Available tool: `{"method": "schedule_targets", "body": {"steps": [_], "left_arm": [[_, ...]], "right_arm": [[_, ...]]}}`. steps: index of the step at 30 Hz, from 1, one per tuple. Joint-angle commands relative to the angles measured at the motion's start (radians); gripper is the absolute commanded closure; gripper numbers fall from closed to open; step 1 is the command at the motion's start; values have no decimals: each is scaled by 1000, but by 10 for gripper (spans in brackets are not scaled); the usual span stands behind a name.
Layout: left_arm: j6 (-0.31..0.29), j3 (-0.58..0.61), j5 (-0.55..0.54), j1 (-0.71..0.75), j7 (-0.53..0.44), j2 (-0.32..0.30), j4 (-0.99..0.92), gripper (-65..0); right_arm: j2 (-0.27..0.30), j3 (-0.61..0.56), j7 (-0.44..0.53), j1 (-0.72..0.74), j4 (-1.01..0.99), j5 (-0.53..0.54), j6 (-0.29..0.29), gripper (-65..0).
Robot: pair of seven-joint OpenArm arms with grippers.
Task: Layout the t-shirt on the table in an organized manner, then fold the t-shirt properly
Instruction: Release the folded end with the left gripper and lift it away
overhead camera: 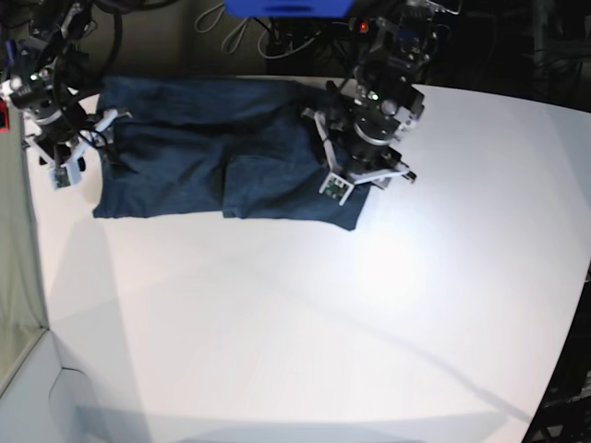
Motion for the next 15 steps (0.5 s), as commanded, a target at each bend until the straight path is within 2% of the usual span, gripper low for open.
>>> {"method": "schedule_targets", "body": {"steps": [1,7,11,15], "left_arm": [[3,-1,21,-4,42,6,2,-334],[3,-3,21,-4,42,24,11,-334],[3,-3,21,1,42,30,42,-334],[2,-3,21,2,53,30,115,-334]], "right_arm": [[10,13,-6,17,23,8,-1,-389],[5,34,-124,58,23,8,-1,-415],[-27,30,-131,78,-11,7,-1,-415],[-35,30,-132,109,-95,5,-1,-415]]}}
